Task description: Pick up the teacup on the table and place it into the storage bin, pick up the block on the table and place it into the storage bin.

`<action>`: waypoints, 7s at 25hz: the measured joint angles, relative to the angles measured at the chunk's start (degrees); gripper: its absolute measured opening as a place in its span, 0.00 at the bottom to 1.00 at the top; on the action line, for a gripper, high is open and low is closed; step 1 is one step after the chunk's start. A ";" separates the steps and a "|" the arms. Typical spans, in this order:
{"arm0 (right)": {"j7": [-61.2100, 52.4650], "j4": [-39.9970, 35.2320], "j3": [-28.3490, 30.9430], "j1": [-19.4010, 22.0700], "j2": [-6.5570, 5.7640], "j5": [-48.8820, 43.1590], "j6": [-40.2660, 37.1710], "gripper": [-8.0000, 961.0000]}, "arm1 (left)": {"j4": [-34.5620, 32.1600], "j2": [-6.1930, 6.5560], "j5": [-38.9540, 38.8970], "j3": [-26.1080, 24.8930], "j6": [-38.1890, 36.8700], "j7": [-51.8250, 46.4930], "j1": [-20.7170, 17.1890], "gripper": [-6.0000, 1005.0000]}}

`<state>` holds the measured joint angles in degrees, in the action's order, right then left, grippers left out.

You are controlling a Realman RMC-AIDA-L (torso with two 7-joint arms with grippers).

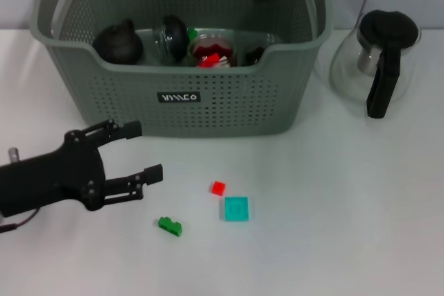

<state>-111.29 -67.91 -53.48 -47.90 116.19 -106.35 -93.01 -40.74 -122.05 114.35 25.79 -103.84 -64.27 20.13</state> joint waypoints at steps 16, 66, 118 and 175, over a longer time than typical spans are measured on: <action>3.77 0.11 -2.47 19.44 3.80 -5.09 -15.21 0.98 | -26.68 -2.21 17.52 25.50 1.66 -23.72 4.52 0.83; 3.96 9.25 -1.47 17.26 3.72 -12.83 -9.14 0.98 | -23.74 -2.22 38.76 63.06 18.21 -32.34 16.93 0.42; 9.44 10.88 6.60 19.86 2.78 -12.83 -13.55 0.98 | -29.56 0.22 16.73 25.98 33.91 -58.12 26.62 0.37; 12.85 20.19 10.50 21.39 -1.23 -14.94 -10.25 0.98 | -12.94 -2.75 30.09 76.10 32.49 -55.59 28.59 0.67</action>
<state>-98.44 -47.72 -42.98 -26.50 114.96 -121.29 -103.26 -53.68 -124.80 144.44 101.90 -71.34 -119.87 48.71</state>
